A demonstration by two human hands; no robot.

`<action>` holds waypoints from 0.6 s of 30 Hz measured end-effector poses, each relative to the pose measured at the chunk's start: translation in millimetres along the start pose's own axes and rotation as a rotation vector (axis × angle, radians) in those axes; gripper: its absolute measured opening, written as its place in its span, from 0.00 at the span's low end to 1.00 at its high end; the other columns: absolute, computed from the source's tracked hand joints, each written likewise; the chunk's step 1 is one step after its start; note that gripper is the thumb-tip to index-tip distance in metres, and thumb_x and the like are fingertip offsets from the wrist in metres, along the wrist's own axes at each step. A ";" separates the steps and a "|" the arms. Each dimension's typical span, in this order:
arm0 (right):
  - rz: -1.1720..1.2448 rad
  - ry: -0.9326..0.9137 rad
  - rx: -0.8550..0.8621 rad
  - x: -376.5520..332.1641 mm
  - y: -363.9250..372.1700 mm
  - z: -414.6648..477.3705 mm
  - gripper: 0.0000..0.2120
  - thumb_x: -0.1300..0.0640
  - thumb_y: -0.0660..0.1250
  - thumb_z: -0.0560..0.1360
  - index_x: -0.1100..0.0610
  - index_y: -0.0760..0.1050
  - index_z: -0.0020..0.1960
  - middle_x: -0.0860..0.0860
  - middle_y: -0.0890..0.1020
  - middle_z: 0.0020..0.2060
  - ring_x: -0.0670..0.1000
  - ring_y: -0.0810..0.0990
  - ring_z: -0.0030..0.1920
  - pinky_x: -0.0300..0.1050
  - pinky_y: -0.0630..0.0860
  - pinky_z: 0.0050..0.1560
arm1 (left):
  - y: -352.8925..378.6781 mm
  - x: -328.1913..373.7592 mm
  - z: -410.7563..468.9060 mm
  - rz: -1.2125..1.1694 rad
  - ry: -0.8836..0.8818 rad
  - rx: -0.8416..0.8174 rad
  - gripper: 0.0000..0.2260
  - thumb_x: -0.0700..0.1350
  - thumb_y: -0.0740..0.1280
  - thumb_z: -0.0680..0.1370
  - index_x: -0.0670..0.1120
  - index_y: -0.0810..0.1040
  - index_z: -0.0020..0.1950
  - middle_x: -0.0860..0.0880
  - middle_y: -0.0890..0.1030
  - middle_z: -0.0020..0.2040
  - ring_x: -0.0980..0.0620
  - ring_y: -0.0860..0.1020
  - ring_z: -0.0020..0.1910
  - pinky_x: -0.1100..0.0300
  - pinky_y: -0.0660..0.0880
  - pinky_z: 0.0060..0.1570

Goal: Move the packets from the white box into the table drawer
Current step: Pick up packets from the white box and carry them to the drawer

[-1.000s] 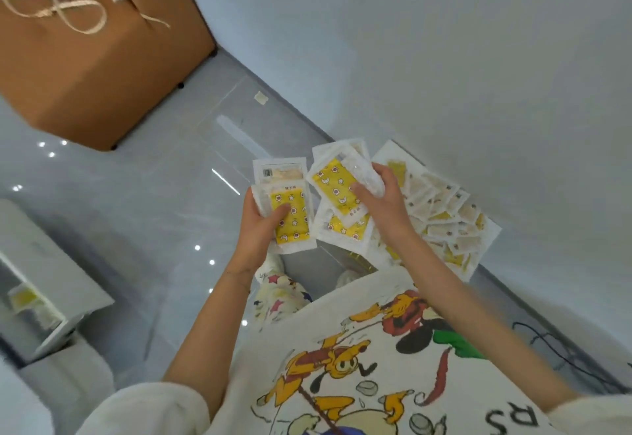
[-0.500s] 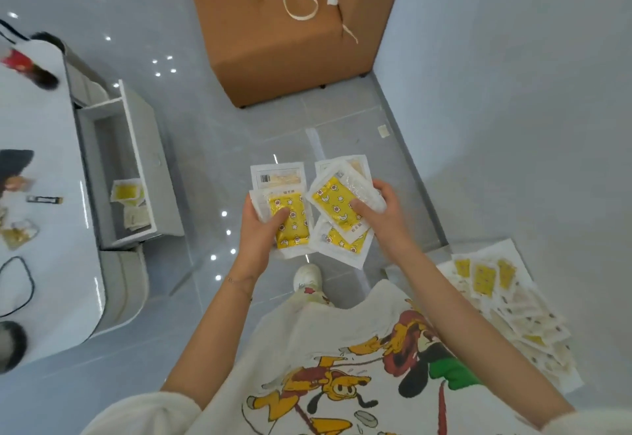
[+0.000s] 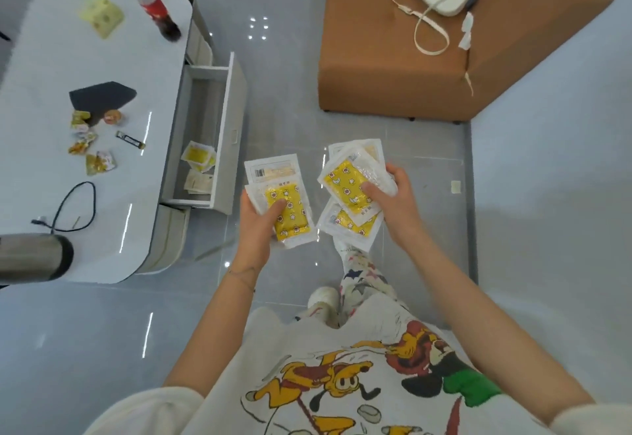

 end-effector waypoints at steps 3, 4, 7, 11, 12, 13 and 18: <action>-0.017 -0.016 -0.068 -22.4 12.1 42.7 0.17 0.62 0.71 0.73 0.48 0.69 0.56 0.52 0.77 0.55 0.53 0.81 0.51 0.49 0.80 0.49 | 6.2 16.6 25.5 -0.054 0.034 0.059 0.20 0.34 0.68 0.76 0.54 0.70 0.60 0.50 0.80 0.56 0.48 0.81 0.56 0.48 0.81 0.50; -0.018 -0.018 -0.084 -28.7 14.3 52.9 0.18 0.62 0.71 0.73 0.49 0.69 0.57 0.54 0.77 0.56 0.53 0.81 0.51 0.50 0.80 0.50 | 8.8 21.9 30.7 -0.067 0.042 0.071 0.20 0.34 0.68 0.76 0.55 0.70 0.59 0.51 0.81 0.56 0.49 0.81 0.55 0.48 0.80 0.50; -0.063 -0.010 -0.154 -50.7 26.0 87.2 0.22 0.59 0.73 0.71 0.52 0.67 0.61 0.55 0.77 0.59 0.52 0.81 0.51 0.49 0.80 0.51 | 14.5 34.3 45.3 -0.132 0.054 0.154 0.19 0.34 0.68 0.76 0.55 0.71 0.58 0.51 0.81 0.55 0.47 0.81 0.56 0.44 0.79 0.54; -0.106 0.030 -0.275 -82.1 55.2 129.2 0.26 0.57 0.73 0.69 0.53 0.67 0.63 0.56 0.77 0.61 0.55 0.81 0.54 0.52 0.80 0.51 | 12.4 51.6 58.5 -0.206 0.104 0.244 0.18 0.33 0.67 0.76 0.55 0.72 0.58 0.53 0.82 0.54 0.49 0.81 0.55 0.42 0.78 0.55; -0.109 0.039 -0.297 -88.7 63.9 138.6 0.26 0.59 0.72 0.71 0.55 0.67 0.65 0.56 0.77 0.60 0.55 0.81 0.54 0.51 0.80 0.51 | 10.8 53.5 61.7 -0.231 0.106 0.273 0.19 0.34 0.67 0.76 0.54 0.72 0.60 0.53 0.82 0.55 0.48 0.81 0.56 0.41 0.78 0.55; -0.109 0.046 -0.321 -95.1 73.2 146.9 0.26 0.61 0.72 0.71 0.57 0.66 0.66 0.56 0.78 0.59 0.54 0.82 0.52 0.50 0.80 0.49 | 9.2 54.8 64.7 -0.260 0.103 0.304 0.19 0.34 0.67 0.77 0.53 0.71 0.61 0.52 0.82 0.56 0.47 0.81 0.56 0.41 0.78 0.55; -0.069 0.118 -0.419 -118.9 129.2 175.3 0.21 0.65 0.68 0.74 0.57 0.67 0.64 0.52 0.81 0.51 0.49 0.84 0.43 0.46 0.80 0.41 | -6.6 58.6 81.0 -0.393 0.053 0.470 0.24 0.37 0.69 0.76 0.47 0.66 0.70 0.46 0.79 0.62 0.44 0.80 0.58 0.38 0.77 0.55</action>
Point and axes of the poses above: each hand's wrist, its own z-axis towards the middle knuckle, its own y-axis out of the palm, x = y × z, the point moved 1 cm from there along z, towards the middle knuckle
